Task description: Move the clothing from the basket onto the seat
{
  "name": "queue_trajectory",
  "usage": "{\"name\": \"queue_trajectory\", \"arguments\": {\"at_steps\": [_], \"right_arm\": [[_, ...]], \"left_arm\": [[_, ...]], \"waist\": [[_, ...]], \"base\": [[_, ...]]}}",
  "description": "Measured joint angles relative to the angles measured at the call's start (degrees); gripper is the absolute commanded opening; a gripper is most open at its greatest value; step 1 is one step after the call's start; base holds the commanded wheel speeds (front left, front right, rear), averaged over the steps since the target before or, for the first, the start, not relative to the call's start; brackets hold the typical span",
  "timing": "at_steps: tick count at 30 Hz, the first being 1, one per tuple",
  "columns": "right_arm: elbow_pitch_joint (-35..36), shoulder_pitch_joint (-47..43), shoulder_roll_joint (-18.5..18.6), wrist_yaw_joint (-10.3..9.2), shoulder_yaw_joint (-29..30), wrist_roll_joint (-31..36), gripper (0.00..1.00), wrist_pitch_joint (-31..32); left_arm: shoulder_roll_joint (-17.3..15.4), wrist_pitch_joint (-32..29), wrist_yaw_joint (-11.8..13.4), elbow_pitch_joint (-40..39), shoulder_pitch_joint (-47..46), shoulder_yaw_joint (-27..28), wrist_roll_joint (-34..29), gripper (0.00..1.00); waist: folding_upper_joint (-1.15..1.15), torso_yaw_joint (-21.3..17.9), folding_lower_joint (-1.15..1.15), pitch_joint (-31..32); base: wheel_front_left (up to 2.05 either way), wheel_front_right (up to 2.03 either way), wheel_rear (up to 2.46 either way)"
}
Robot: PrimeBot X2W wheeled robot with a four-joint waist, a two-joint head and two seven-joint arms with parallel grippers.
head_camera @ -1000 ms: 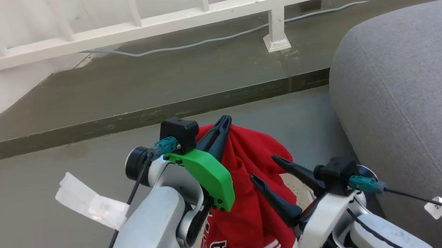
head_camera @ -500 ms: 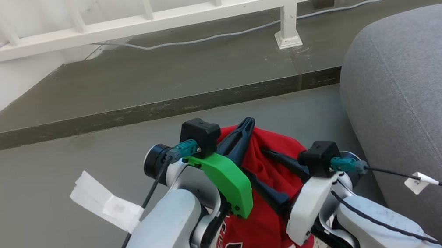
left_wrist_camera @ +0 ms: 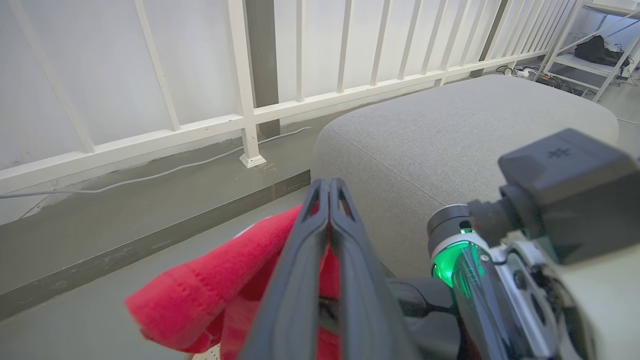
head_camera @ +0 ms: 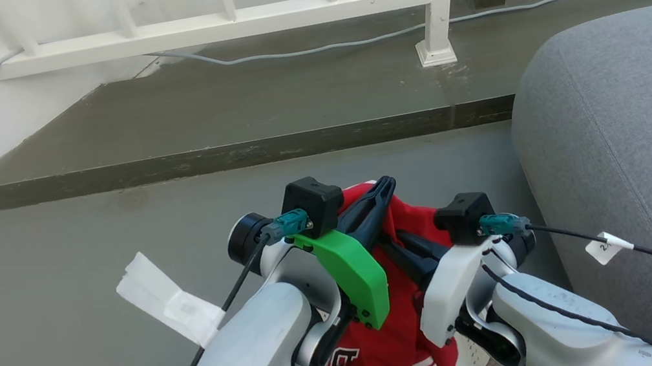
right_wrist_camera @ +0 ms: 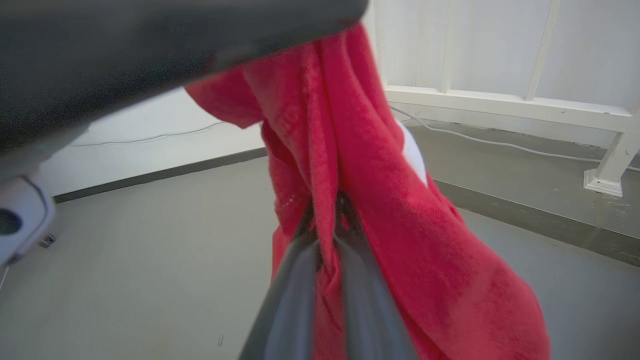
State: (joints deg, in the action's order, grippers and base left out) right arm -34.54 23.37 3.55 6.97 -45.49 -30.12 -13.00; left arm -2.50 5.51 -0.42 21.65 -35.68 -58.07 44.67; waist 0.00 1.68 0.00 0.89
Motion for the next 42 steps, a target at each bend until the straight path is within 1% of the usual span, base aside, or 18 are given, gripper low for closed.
{"name": "queue_trajectory", "arguments": {"at_steps": [9,10,11,12,14,18,24,27,28,31,35,42], "right_arm": [[-1.16,1.57,0.00,-0.09,-0.77,-1.94,0.00,-0.15],[-1.30,1.83,-0.01,-0.11,-0.77,-2.21,0.00,-0.19],[-1.38,2.12,0.00,-0.48,-0.76,-2.23,0.00,-0.40],[-1.47,2.33,0.02,-0.49,-0.73,-2.23,0.00,-0.64],[-1.70,2.64,0.01,-0.51,-0.68,-2.26,0.00,-0.64],[-1.99,3.88,0.01,-0.55,-0.52,-2.74,0.00,-0.65],[-3.81,5.69,0.01,-1.72,1.66,-2.74,0.00,-0.67],[-4.88,6.77,0.03,-2.13,2.93,-2.65,0.00,-0.83],[-4.90,7.12,0.09,-2.52,3.41,-2.64,0.00,-0.83],[-5.01,8.43,0.59,-2.65,4.78,-2.61,0.00,-0.87],[-4.69,9.93,2.54,-3.57,7.48,-2.32,0.00,-1.13],[-3.22,11.83,5.55,-4.63,11.51,-1.58,0.00,-1.16]], "left_arm": [[-0.04,0.00,1.03,0.00,-0.92,-0.83,0.03,0.00],[-0.04,0.01,1.12,0.00,-0.94,-0.83,0.03,0.31],[-0.04,0.01,1.55,0.02,-0.99,-0.89,0.01,0.93],[-0.04,0.01,1.69,0.04,-1.06,-0.91,0.01,1.00],[-0.03,0.09,1.74,0.03,-1.10,-0.90,0.01,1.00],[-0.01,1.40,2.90,-0.19,-1.11,0.77,0.51,1.00],[-0.12,2.75,3.49,-0.81,-1.24,2.15,0.24,1.00],[-1.10,3.72,4.32,-1.29,-1.55,3.05,-0.51,1.00],[-1.68,3.96,4.59,-1.54,-1.74,3.35,-0.63,1.00],[-3.86,4.89,5.25,-1.97,-1.90,4.47,-1.14,1.00],[-6.17,5.41,5.49,-2.53,-1.73,4.64,-3.02,1.00],[-7.54,5.46,5.75,-5.34,0.79,3.39,-3.64,1.00]], "waist": [[0.00,0.23,0.00,-0.15],[0.00,0.24,0.00,-0.16],[0.00,0.23,0.00,-0.18],[0.00,0.22,0.00,-0.20],[0.00,0.16,0.00,-0.26],[0.00,-0.24,0.00,-0.38],[0.00,-1.02,0.00,-0.95],[0.00,-1.48,0.00,-1.23],[0.00,-1.67,0.00,-1.33],[0.00,-2.34,0.00,-1.69],[0.00,-3.58,0.00,-2.24],[0.00,-6.37,0.00,-3.32]], "base": [[0.00,0.00,0.00],[0.00,0.00,0.00],[0.00,0.00,0.00],[0.00,0.00,0.00],[0.00,0.00,0.00],[0.00,0.00,0.00],[0.00,0.00,0.00],[0.00,0.00,0.00],[0.00,0.00,0.00],[0.00,0.00,0.00],[0.00,0.00,0.00],[0.00,0.00,0.00]]}}
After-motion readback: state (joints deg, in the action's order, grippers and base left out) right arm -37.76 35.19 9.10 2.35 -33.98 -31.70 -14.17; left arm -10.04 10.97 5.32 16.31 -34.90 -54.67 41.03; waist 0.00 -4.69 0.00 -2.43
